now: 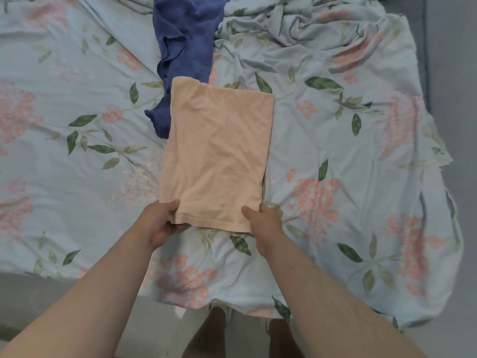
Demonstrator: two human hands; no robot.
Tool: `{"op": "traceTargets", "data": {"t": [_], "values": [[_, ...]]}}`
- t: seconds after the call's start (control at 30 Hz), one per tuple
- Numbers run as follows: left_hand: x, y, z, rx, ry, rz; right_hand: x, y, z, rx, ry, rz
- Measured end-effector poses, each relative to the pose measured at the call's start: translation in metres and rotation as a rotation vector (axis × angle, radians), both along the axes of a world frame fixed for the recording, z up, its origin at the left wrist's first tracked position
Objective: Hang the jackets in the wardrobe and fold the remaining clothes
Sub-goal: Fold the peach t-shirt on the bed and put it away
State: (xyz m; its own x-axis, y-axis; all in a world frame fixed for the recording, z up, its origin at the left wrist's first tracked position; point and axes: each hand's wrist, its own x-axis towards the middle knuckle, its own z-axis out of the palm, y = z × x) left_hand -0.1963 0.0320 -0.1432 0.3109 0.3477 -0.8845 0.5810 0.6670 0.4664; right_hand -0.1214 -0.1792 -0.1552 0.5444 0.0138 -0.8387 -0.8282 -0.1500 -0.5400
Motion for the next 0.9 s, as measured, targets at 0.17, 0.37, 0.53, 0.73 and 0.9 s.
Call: {"op": "traceTargets", "data": {"t": [0.17,0.37,0.53,0.73,0.9], "values": [[-0.019,-0.015,0.001,-0.026,0.116,-0.04,-0.012,-0.035,-0.004,0.039,0.12,-0.033],[-0.079,-0.065,0.001,-0.219,0.35,-0.041,-0.062,-0.098,0.002,-0.043,0.323,0.029],[-0.14,-0.098,0.006,-0.299,0.512,-0.062,-0.107,-0.139,0.016,-0.114,0.45,0.118],[-0.144,-0.103,0.028,-0.24,0.44,0.085,-0.101,-0.136,0.052,-0.227,0.34,0.147],[-0.075,-0.07,0.061,-0.282,0.098,0.401,-0.037,-0.106,0.075,0.112,0.244,-0.095]]}}
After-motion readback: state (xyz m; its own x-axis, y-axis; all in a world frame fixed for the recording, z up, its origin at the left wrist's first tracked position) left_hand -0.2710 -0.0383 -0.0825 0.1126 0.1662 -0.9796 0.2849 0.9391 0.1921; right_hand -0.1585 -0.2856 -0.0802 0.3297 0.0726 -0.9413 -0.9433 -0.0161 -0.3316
